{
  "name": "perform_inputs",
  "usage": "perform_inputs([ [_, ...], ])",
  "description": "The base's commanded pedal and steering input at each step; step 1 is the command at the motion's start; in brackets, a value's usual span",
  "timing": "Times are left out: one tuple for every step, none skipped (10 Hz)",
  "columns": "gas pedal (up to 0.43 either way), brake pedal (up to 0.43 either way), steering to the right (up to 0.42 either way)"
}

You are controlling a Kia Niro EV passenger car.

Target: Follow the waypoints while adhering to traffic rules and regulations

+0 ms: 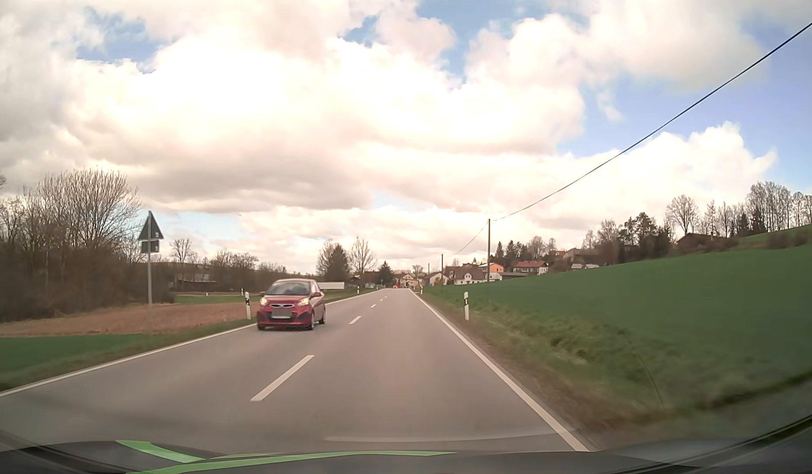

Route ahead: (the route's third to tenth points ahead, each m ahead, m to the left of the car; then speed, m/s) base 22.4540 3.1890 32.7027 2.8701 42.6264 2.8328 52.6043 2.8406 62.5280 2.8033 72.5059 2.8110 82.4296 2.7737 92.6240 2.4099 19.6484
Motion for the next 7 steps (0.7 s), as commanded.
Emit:
perform_inputs([
  [0.209, 0.0, 0.001],
  [0.209, 0.0, 0.001],
  [0.209, 0.0, 0.0],
  [0.209, 0.0, 0.0],
  [0.209, 0.0, 0.001],
  [0.209, 0.0, 0.001],
  [0.209, 0.0, 0.0],
])
